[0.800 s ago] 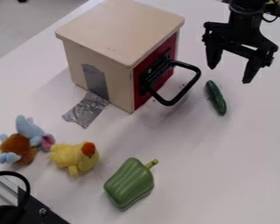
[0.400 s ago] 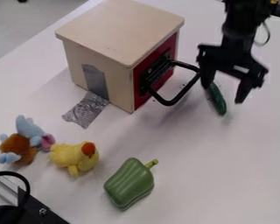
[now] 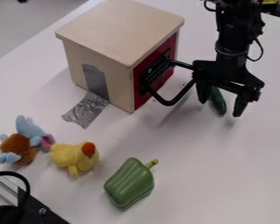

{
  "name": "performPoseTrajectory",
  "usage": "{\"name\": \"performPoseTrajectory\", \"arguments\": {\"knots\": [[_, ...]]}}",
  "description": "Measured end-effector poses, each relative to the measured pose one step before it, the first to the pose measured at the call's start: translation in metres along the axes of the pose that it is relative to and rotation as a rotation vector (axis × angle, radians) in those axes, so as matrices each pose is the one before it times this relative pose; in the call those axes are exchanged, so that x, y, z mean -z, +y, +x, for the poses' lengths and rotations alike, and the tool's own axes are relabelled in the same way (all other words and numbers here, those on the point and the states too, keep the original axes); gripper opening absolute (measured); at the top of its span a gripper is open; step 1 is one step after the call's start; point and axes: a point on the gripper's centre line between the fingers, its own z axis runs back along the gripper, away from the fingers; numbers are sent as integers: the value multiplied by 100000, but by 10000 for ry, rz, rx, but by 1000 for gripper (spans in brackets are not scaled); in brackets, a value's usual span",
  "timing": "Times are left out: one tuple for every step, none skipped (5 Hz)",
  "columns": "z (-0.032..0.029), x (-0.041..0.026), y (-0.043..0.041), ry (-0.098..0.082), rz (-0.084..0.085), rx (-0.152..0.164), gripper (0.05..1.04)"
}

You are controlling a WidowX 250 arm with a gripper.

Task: Put the green object on top of the drawer

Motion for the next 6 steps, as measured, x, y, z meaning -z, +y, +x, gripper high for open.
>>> {"name": "performPoseTrajectory", "arguments": {"knots": [[379, 1160, 466, 184, 157, -602, 998], [1505, 855, 149, 261, 259, -631, 948], [1082, 255, 53, 204, 164, -336, 754], [125, 49, -104, 245, 88, 14, 454], [-15, -213, -439, 475, -126, 505, 314], [-160, -481, -332, 246, -168, 676, 313]]}}
